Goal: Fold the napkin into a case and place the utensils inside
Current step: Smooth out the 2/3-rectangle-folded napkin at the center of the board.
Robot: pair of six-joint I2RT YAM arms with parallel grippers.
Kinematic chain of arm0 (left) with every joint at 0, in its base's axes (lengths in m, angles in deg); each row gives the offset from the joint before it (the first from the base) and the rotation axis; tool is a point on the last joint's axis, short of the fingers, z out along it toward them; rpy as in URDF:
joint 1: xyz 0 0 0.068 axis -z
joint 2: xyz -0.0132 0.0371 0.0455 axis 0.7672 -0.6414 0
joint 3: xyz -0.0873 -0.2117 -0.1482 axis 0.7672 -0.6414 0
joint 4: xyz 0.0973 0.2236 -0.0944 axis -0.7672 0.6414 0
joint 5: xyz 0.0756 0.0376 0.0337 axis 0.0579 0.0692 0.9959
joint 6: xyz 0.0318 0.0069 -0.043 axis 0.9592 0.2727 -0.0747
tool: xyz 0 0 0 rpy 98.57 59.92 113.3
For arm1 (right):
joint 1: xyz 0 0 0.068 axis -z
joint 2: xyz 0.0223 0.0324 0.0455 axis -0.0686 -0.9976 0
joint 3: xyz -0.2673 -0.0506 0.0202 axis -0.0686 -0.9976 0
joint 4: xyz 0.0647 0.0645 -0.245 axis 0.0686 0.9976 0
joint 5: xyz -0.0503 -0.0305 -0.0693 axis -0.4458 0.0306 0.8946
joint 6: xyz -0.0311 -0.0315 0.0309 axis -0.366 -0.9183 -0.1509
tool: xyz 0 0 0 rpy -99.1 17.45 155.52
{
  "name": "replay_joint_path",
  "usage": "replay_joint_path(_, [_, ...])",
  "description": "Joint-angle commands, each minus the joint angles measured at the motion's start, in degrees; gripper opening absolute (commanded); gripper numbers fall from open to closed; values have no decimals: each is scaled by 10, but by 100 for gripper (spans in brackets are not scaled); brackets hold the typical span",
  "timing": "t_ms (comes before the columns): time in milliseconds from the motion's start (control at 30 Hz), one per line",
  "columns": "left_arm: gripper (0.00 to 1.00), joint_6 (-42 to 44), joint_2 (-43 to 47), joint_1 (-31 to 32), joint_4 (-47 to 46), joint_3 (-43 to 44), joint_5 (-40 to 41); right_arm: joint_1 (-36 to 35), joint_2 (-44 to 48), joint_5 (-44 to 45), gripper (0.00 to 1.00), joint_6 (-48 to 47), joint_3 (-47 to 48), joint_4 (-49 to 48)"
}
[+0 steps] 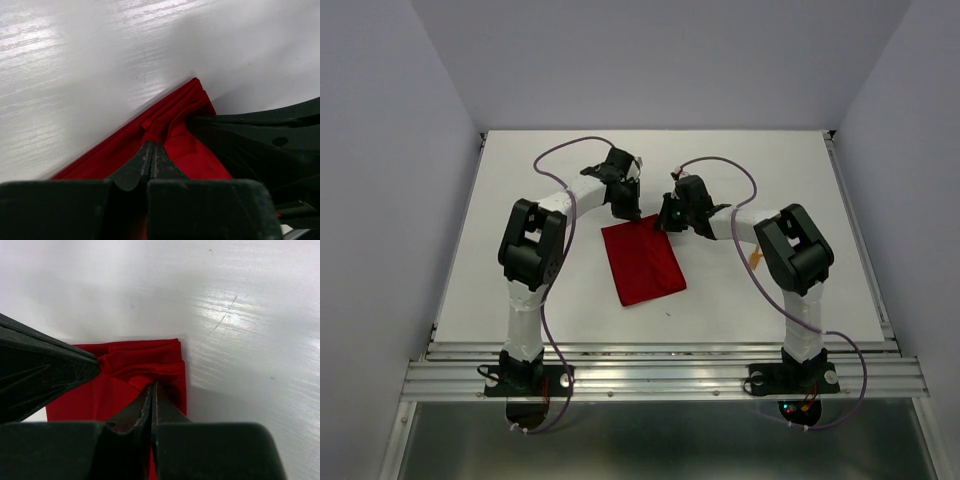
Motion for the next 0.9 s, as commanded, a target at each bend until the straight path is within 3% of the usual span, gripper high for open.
replay_joint_path(0, [0, 8, -3, 0, 7, 0, 9, 3, -10, 1, 3, -1, -8, 1])
replay_joint_path(600, [0, -1, -45, -1, 9, 26, 32, 3, 6, 1, 2, 2, -22, 0])
replay_joint_path(867, [0, -2, -84, 0, 18, 70, 16, 3, 32, 49, 1, 57, -63, 2])
